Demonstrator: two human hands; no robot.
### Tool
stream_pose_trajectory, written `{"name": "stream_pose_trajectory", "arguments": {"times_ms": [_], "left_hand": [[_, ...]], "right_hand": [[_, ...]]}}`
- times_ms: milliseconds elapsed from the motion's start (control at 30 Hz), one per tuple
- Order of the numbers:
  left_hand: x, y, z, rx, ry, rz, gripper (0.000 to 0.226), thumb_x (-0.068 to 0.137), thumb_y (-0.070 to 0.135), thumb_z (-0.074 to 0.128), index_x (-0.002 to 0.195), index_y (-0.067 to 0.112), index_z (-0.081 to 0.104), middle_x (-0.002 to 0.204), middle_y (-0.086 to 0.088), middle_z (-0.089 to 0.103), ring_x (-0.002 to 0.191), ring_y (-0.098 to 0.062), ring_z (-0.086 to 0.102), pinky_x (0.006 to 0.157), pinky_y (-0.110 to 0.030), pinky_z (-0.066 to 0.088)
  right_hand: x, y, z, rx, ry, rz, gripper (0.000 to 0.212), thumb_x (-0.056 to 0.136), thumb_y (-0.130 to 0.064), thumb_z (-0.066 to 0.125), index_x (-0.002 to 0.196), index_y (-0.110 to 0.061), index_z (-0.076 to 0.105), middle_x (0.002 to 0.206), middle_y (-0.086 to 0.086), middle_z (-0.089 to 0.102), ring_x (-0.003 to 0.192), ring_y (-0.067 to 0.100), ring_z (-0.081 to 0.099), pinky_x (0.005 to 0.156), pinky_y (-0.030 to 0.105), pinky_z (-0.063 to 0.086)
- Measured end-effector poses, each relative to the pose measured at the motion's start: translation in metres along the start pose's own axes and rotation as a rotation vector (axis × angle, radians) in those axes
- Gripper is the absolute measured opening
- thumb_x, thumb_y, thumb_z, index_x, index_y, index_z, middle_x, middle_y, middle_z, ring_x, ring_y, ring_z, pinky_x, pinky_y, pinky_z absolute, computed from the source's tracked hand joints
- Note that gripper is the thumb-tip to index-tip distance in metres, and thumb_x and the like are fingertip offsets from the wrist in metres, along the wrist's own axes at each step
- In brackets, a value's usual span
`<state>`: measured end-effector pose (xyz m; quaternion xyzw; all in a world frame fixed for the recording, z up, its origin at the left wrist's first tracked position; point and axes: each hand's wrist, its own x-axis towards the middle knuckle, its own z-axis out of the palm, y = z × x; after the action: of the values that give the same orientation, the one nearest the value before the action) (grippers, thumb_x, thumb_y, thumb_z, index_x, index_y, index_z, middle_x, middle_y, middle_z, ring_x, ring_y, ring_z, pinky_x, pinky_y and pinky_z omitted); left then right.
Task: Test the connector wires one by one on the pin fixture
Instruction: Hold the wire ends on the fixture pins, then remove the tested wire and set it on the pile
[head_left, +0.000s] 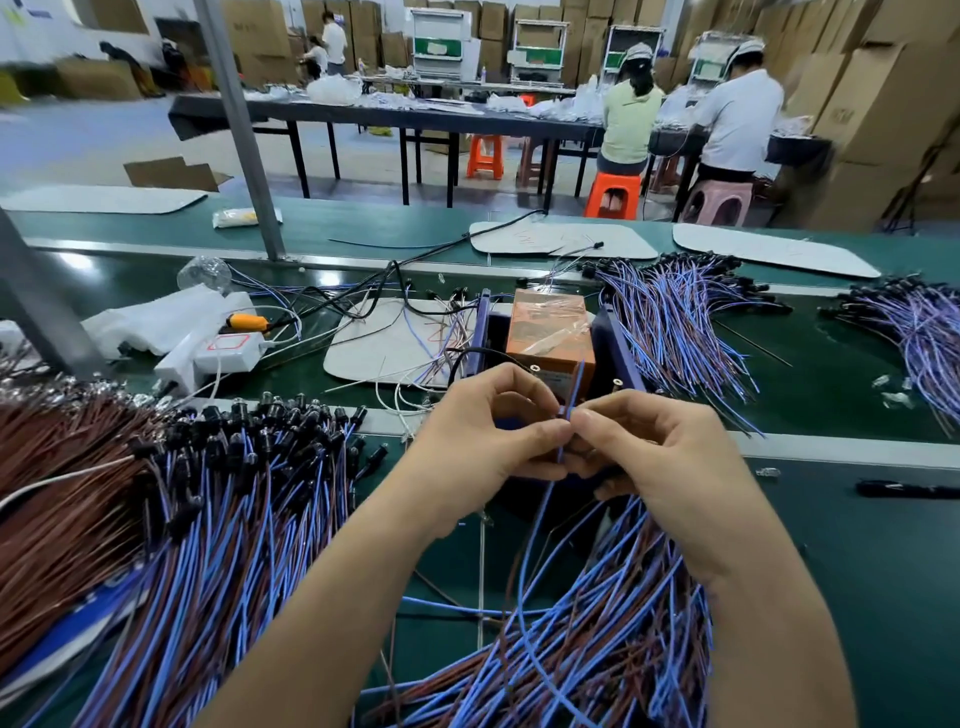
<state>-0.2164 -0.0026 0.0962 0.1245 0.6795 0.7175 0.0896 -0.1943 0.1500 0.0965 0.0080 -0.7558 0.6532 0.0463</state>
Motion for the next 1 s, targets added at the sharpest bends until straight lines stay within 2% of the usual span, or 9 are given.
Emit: {"name": "stream_pose_trajectory", "arguments": {"times_ms": [133, 200, 300, 400, 533, 600, 667, 800, 1000], "left_hand": [[0.001, -0.003, 0.0, -0.034, -0.032, -0.001, 0.016, 0.082, -0.007, 0.066, 0.077, 0.005, 0.056, 0.071, -0.005, 0.065, 0.064, -0.016, 0.069, 0.059, -0.021, 0.056], [0.001, -0.003, 0.003, -0.029, -0.035, -0.006, 0.017, 0.082, -0.006, 0.066, 0.076, 0.006, 0.056, 0.072, -0.007, 0.064, 0.066, -0.017, 0.069, 0.058, -0.021, 0.056], [0.002, -0.004, 0.005, 0.02, -0.028, -0.027, 0.017, 0.086, -0.005, 0.064, 0.079, 0.01, 0.058, 0.067, 0.0, 0.064, 0.063, -0.016, 0.07, 0.051, -0.019, 0.054], [0.005, -0.007, 0.0, 0.166, 0.06, -0.021, 0.018, 0.088, -0.003, 0.061, 0.081, 0.013, 0.059, 0.069, -0.002, 0.063, 0.059, -0.014, 0.07, 0.044, -0.019, 0.049], [0.011, -0.014, -0.013, 0.403, 0.148, -0.018, 0.016, 0.089, -0.002, 0.058, 0.082, 0.013, 0.061, 0.066, -0.003, 0.06, 0.053, -0.015, 0.068, 0.044, -0.022, 0.05], [0.012, -0.017, -0.017, 0.458, 0.156, -0.033, 0.019, 0.089, -0.002, 0.058, 0.08, 0.014, 0.061, 0.065, -0.004, 0.061, 0.05, -0.014, 0.067, 0.044, -0.021, 0.048], [0.014, -0.02, -0.02, 0.484, 0.167, -0.044, 0.02, 0.088, -0.003, 0.057, 0.079, 0.014, 0.061, 0.065, -0.005, 0.063, 0.047, -0.014, 0.065, 0.043, -0.019, 0.047], [0.017, -0.023, -0.024, 0.51, 0.19, -0.072, 0.021, 0.087, -0.004, 0.056, 0.078, 0.014, 0.061, 0.064, -0.008, 0.065, 0.045, -0.014, 0.064, 0.042, -0.017, 0.045], [0.019, -0.025, -0.025, 0.521, 0.204, -0.072, 0.019, 0.086, -0.005, 0.055, 0.08, 0.012, 0.062, 0.066, -0.009, 0.065, 0.044, -0.015, 0.064, 0.041, -0.017, 0.046]], "right_hand": [[0.003, 0.002, 0.0, -0.065, 0.027, -0.026, 0.021, 0.084, -0.015, 0.069, 0.067, -0.027, 0.075, 0.056, -0.004, 0.065, 0.052, 0.004, 0.055, 0.046, 0.017, 0.044], [0.004, 0.002, -0.002, -0.067, 0.018, -0.013, 0.02, 0.084, -0.014, 0.068, 0.067, -0.023, 0.074, 0.054, -0.004, 0.062, 0.052, 0.005, 0.054, 0.046, 0.017, 0.043], [0.008, 0.005, -0.004, -0.089, 0.044, 0.037, 0.022, 0.088, -0.009, 0.061, 0.067, -0.014, 0.066, 0.049, -0.003, 0.056, 0.048, 0.008, 0.051, 0.043, 0.017, 0.042], [0.012, 0.01, -0.008, -0.096, 0.087, 0.148, 0.026, 0.093, -0.006, 0.049, 0.068, -0.012, 0.055, 0.046, -0.001, 0.052, 0.041, 0.009, 0.049, 0.036, 0.019, 0.038], [0.016, 0.019, -0.016, -0.062, 0.095, 0.265, 0.023, 0.096, -0.007, 0.041, 0.074, -0.01, 0.048, 0.056, 0.005, 0.066, 0.034, 0.014, 0.046, 0.032, 0.019, 0.029], [0.018, 0.025, -0.02, -0.08, 0.126, 0.284, 0.02, 0.093, -0.005, 0.046, 0.074, -0.007, 0.05, 0.052, 0.01, 0.065, 0.031, 0.013, 0.039, 0.032, 0.017, 0.029], [0.021, 0.031, -0.024, -0.161, 0.17, 0.264, 0.018, 0.09, -0.004, 0.053, 0.073, -0.004, 0.057, 0.047, 0.007, 0.062, 0.031, 0.011, 0.037, 0.036, 0.02, 0.033], [0.024, 0.039, -0.028, -0.303, 0.234, 0.196, 0.022, 0.084, -0.009, 0.064, 0.063, -0.01, 0.067, 0.042, 0.0, 0.057, 0.03, 0.005, 0.035, 0.047, 0.026, 0.033], [0.026, 0.04, -0.031, -0.366, 0.267, 0.169, 0.021, 0.08, -0.011, 0.067, 0.06, -0.016, 0.07, 0.035, -0.006, 0.048, 0.036, 0.006, 0.037, 0.047, 0.024, 0.029]]}}
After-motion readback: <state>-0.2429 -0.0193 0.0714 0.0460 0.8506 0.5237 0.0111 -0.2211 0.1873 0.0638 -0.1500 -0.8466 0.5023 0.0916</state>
